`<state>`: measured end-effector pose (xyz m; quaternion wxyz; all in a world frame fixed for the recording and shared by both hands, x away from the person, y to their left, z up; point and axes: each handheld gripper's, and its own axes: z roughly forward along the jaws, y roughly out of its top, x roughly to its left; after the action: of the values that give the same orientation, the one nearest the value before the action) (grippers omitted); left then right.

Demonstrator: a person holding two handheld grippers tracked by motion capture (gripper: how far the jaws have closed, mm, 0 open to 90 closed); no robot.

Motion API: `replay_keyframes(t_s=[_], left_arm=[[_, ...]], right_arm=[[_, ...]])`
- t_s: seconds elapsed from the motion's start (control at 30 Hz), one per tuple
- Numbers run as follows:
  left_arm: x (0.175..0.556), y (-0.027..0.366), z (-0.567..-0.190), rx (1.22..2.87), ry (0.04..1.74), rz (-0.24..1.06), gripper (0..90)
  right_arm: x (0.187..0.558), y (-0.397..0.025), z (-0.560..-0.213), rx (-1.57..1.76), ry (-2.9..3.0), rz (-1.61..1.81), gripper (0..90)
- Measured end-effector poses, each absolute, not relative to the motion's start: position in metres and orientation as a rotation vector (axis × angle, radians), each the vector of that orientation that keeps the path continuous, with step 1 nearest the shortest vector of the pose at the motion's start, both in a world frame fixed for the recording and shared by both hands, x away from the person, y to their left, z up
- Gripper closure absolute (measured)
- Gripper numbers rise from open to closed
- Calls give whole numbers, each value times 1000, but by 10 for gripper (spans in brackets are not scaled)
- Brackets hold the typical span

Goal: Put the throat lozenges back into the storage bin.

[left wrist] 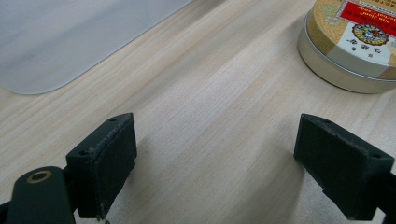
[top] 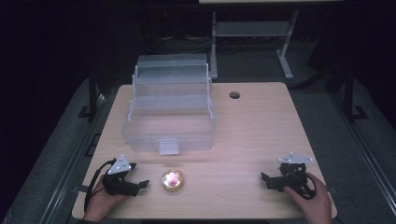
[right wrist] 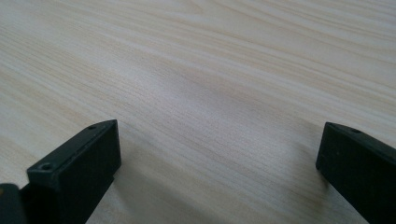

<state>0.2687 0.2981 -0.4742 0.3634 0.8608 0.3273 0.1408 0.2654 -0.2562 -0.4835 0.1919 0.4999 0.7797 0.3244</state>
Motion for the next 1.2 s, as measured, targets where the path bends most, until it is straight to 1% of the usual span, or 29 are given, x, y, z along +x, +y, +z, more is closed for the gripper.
replay_keyframes(t_s=[0.53,0.97,1.2], left_arm=[[269,299,-474,2216,846,362,132],[268,295,-465,2291,860,307,137],[267,291,-454,2318,865,289,139]], right_arm=[[265,-256,-483,1405,2189,911,0],[265,-256,-484,1411,2182,908,0],[265,-255,-483,1423,2176,904,0]])
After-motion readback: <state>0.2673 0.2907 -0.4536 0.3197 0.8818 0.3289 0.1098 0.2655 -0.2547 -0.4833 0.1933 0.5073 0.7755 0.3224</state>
